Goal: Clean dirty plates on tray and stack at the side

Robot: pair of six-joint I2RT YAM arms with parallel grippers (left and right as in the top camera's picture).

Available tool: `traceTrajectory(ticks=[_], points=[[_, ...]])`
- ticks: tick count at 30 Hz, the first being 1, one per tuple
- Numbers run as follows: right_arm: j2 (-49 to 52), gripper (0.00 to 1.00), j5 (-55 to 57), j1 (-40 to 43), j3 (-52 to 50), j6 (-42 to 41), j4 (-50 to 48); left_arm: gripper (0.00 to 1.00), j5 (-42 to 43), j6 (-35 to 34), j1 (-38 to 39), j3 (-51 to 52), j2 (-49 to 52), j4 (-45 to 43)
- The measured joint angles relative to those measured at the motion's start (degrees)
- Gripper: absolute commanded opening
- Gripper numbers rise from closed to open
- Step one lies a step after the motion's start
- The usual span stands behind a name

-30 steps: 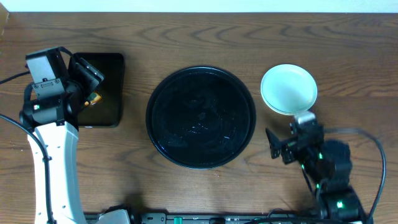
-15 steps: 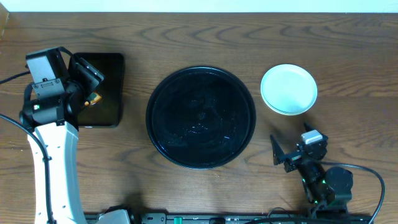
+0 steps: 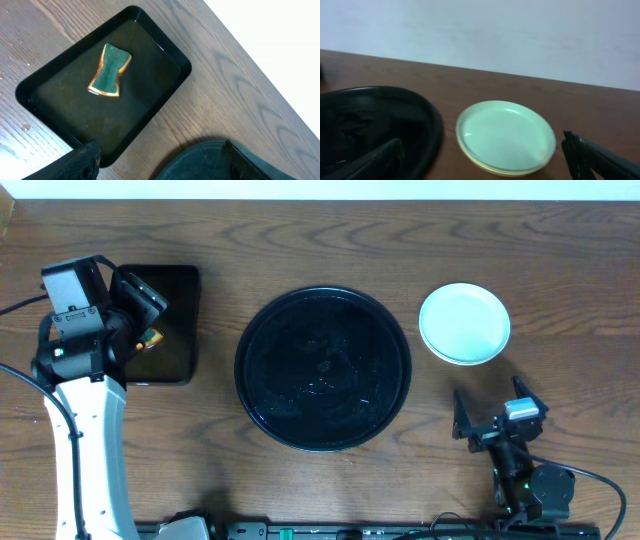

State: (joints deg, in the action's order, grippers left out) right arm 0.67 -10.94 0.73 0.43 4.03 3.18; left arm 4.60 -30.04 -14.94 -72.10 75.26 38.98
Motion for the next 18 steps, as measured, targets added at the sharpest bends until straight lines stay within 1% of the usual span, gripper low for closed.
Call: traceTrajectory(ticks=[6,18], points=[[0.0,0.99,4.1,0.0,0.0,0.0,0.4,0.78,0.0,0.0,0.0,0.0,0.0,0.0],[0.0,0.99,5.1,0.0,0.0,0.0,0.4,0.78,0.0,0.0,0.0,0.0,0.0,0.0]])
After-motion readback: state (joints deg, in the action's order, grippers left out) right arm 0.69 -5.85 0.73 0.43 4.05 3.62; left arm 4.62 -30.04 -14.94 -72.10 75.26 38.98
